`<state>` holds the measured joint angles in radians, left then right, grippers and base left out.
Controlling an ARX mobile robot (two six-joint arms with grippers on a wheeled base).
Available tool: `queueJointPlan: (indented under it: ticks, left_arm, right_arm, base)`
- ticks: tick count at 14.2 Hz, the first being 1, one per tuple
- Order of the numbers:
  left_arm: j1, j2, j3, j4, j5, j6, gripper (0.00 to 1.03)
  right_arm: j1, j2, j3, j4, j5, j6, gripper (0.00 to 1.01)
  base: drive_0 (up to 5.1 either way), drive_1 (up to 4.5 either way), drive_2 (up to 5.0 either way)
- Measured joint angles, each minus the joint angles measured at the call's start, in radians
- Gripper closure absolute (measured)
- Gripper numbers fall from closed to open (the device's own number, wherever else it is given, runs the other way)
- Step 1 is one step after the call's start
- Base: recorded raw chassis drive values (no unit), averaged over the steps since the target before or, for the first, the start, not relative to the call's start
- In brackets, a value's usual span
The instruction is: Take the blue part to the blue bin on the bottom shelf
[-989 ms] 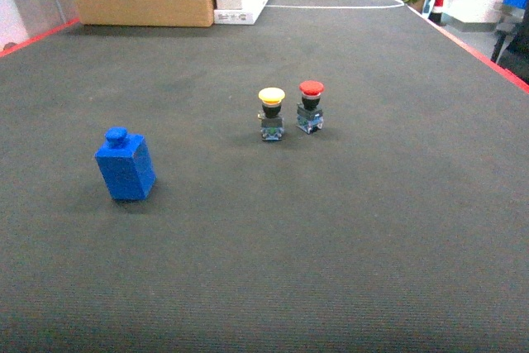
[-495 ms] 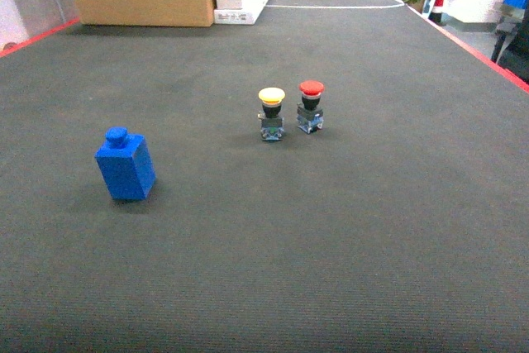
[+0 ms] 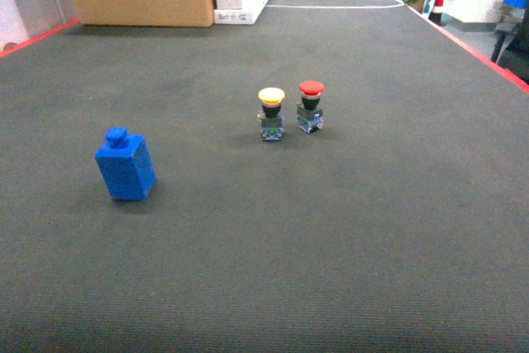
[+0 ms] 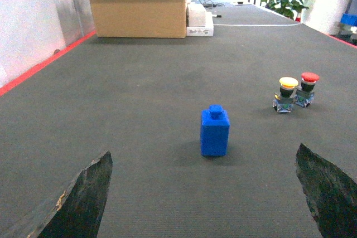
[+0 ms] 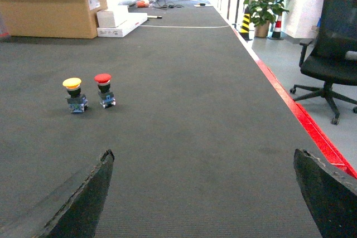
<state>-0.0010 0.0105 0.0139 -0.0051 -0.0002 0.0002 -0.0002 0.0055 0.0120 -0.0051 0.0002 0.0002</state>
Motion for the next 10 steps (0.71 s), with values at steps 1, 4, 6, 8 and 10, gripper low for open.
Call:
queueJointPlan:
  ticks: [1, 4, 6, 8, 10]
  left_arm:
    - [0.000, 0.000, 0.000, 0.000, 0.000, 0.000, 0.05]
    - [-0.136, 0.135, 0.029, -0.060, -0.315, -0.049, 0.05]
    - [-0.110, 0.246, 0.028, 0.075, -0.388, -0.079, 0.05]
    - [-0.145, 0.655, 0.049, 0.447, -0.283, -0.098, 0.05]
    - [-0.190, 1.101, 0.166, 0.810, -0.229, -0.095, 0.05]
  right_arm:
    - [0.000, 0.000, 0.000, 0.000, 0.000, 0.000, 0.03]
    - [0.000, 0.000, 0.000, 0.000, -0.001, 0.000, 0.03]
    - [0.000, 0.000, 0.000, -0.001, 0.000, 0.000, 0.03]
    - [0.000, 0.000, 0.000, 0.000, 0.000, 0.000, 0.03]
    - [0.000, 0.000, 0.000, 0.000, 0.000, 0.000, 0.03]
  base:
    - [0.0, 0.00, 0.0]
    - [0.0, 0.00, 0.0]
    - [0.0, 0.00, 0.0]
    - [0.0, 0.00, 0.0]
    - [0.0, 0.00, 0.0]
